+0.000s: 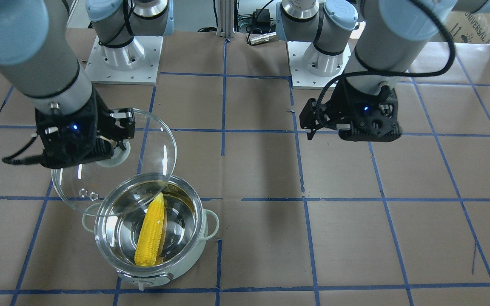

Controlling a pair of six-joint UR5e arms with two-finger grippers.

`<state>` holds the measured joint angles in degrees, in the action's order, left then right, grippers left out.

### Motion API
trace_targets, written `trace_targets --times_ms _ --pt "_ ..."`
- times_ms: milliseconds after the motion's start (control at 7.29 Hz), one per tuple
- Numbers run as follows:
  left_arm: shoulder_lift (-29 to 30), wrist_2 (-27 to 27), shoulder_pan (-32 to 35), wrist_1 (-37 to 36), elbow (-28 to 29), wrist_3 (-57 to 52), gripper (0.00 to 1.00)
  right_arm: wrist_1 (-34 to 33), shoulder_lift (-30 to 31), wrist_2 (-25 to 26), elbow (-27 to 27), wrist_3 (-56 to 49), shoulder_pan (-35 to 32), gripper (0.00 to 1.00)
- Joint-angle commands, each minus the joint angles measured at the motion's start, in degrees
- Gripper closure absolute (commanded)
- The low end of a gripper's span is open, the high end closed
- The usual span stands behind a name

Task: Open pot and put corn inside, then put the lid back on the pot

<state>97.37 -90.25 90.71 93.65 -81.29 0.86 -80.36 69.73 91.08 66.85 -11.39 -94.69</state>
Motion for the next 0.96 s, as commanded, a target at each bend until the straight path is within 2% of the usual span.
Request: trace_targets --times_ms 0,411,823 --pt "-1.5 -1.3 -1.2 3.2 1.1 -1.7 0.00 -0.3 -6.6 0.1 -5.5 0.0 -1.2 0.55" --pt "-1.4 -1.0 -1.3 2.2 -0.4 -2.5 0.00 -4.5 -10.7 0.0 -5.7 -0.4 -2.5 0.55" --pt "0.1 -1.6 -1.7 -1.1 -0.4 -2.6 0.00 -5.2 -12.8 0.0 -5.2 -0.6 -2.5 0.56"
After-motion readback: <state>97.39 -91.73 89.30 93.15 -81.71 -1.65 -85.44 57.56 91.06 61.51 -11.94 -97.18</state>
